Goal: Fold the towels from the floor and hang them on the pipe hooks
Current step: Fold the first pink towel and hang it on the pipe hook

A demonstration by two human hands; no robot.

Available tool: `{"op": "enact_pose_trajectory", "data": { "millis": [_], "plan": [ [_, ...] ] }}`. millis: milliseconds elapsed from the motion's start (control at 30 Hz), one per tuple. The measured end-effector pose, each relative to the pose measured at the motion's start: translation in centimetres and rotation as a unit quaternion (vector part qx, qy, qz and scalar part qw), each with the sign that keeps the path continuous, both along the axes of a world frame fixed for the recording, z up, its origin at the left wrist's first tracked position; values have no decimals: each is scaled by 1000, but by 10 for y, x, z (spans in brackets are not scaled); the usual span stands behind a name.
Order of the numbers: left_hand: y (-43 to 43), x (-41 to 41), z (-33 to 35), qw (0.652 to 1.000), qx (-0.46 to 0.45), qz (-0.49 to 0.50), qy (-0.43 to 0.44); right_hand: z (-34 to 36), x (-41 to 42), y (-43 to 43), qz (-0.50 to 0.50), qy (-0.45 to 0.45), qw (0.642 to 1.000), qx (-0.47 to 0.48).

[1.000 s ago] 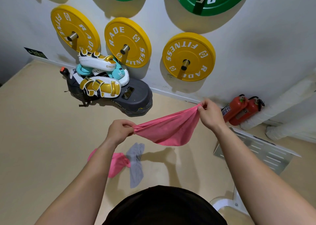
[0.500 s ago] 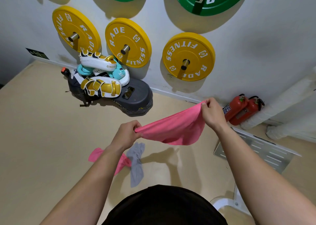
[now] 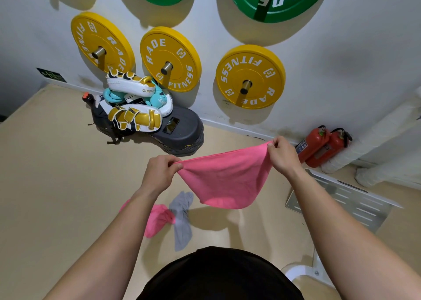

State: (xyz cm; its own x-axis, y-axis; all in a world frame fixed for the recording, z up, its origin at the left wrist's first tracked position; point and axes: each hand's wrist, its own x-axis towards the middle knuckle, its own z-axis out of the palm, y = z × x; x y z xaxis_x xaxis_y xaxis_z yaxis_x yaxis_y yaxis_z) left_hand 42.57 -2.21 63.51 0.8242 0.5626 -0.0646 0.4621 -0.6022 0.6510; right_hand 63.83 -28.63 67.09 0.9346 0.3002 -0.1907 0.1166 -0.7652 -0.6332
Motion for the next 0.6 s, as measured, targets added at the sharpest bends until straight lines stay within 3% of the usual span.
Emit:
{"op": "enact_pose_trajectory", "data": {
  "millis": [67,200,333,433,533,600],
  "plan": [
    [1,1,1,999,-33,17,-6,0,0,-1,-3,-3,1000,2],
    [3,4,10,981,-185,38,-51,0,0,-3,-28,-7,1000,10],
    [3,10,23,953,-276,83,-91,-2,-2,-5,-20,38,993,107],
    [2,17,32,969,-169,146,-106,0,-5,-4,-3,39,987,157],
    [-6,24,41,977,-36,159,-136,6,-9,7,-16,-23,989,147],
    [-12,30,45,972,0,176,-157,9,-12,15,-37,-60,988,140]
  ]
}}
